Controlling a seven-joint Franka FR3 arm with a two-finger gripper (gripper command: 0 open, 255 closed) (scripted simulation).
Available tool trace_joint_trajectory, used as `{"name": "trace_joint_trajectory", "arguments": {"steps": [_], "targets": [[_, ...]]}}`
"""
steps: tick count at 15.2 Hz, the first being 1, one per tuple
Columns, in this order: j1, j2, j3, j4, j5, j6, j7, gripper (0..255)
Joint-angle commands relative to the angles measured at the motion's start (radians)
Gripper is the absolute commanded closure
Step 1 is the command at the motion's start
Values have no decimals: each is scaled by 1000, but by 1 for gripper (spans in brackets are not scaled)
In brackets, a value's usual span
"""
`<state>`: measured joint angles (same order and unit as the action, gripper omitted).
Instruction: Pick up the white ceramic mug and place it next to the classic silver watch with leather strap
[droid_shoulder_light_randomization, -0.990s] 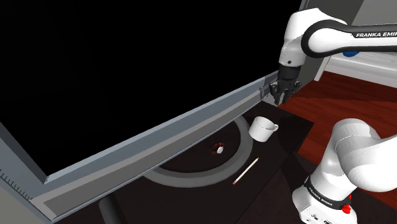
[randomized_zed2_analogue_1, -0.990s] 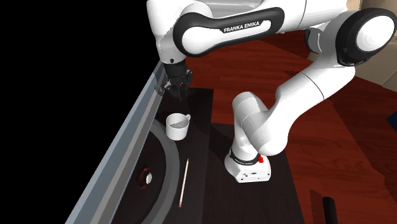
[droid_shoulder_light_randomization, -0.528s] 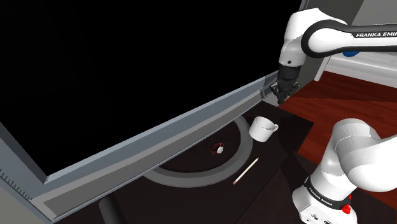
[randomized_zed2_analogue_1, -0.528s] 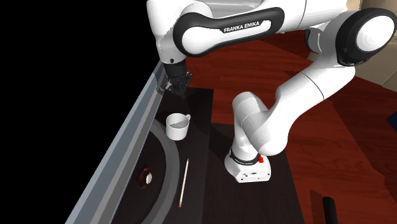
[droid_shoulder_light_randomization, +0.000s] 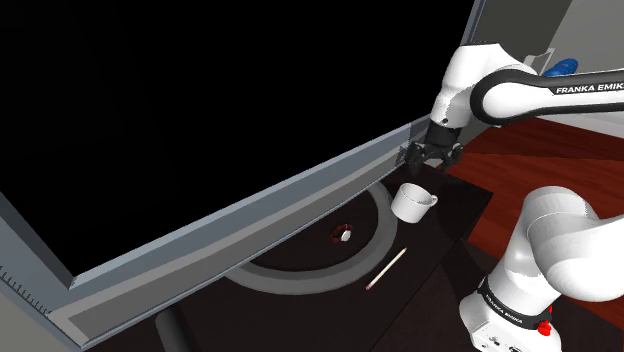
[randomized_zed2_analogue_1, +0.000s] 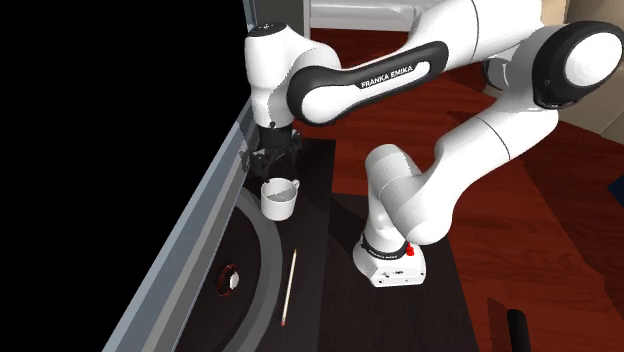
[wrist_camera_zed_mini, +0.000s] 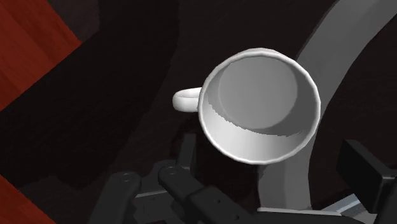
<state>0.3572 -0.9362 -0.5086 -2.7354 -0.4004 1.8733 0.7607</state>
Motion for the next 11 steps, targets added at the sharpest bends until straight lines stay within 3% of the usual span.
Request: {"name": "trace_joint_trajectory", "arguments": {"steps": [1, 4, 11], "targets": [[12, 13, -9, -65, -6, 132, 44, 0], [27, 45, -23, -151, -24, 324, 104, 0], [32, 142, -70, -196, -59, 465, 110, 0]]}}
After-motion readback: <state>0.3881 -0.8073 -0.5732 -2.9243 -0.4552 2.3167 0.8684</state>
